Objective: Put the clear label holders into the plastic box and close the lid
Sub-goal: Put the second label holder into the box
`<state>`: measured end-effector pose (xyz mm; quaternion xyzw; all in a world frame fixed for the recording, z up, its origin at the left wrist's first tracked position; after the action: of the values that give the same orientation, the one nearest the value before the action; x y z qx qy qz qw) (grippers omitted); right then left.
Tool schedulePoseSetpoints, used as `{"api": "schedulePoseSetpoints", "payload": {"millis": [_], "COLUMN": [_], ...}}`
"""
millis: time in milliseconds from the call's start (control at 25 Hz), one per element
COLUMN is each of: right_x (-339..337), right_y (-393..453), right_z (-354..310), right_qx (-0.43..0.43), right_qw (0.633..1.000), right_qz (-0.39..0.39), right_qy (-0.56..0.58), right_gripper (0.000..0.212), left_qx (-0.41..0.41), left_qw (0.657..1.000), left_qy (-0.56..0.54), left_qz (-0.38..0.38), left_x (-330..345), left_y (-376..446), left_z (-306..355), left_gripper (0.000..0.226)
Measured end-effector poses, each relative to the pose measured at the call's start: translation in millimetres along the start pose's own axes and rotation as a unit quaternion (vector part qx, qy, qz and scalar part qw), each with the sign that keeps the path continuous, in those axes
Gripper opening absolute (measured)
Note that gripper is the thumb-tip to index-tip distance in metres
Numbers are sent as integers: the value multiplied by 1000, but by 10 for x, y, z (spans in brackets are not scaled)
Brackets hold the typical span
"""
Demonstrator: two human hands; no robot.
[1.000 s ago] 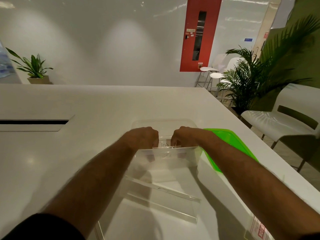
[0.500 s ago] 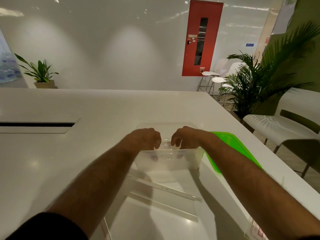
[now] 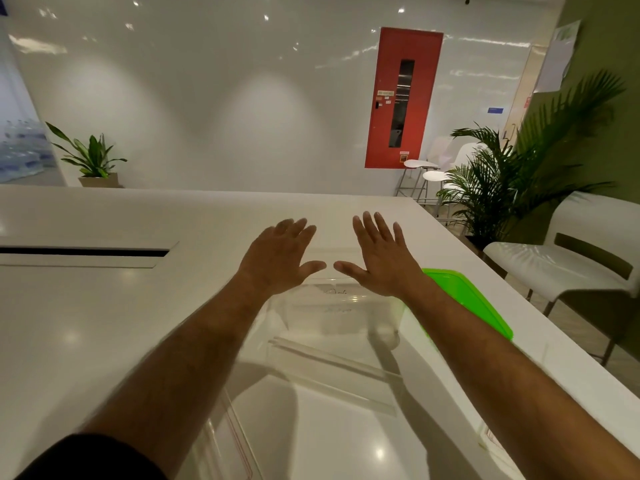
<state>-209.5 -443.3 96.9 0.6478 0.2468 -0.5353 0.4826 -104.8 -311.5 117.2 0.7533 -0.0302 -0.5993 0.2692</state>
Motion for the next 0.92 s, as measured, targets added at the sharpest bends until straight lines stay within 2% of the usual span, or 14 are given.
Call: {"api": "schedulePoseSetpoints", "payload": {"millis": [120, 280, 600, 920], "right_x": [-72, -113, -101, 6], "right_y": [-140, -264, -524, -827], "right_z": [-100, -227, -630, -1547], "right_qx": [10, 14, 10, -66], "right_qw": [999, 997, 997, 993], "right_qz": [42, 69, 75, 54], "right_qy": [-6, -21, 13, 80], "right_gripper": [99, 100, 101, 103], "left_qx": [-37, -56, -68, -100], "left_qw": [999, 998, 997, 994], "left_qy": [13, 14, -22, -44], "left_qz": [2, 12, -3, -30], "left_x": [-50, -101, -79, -22], "left_y": [-186, -414, -887, -1535], "left_z": [-95, -135, -301, -694], "left_gripper": [91, 98, 101, 105]}}
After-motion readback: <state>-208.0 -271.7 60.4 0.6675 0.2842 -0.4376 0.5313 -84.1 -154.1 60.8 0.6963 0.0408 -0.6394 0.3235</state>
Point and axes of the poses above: each hand's wrist, its own y-axis towards the middle knuckle, its own x-axis out of the palm, z = x × y, the point moved 9 cm from there along y, towards the middle knuckle
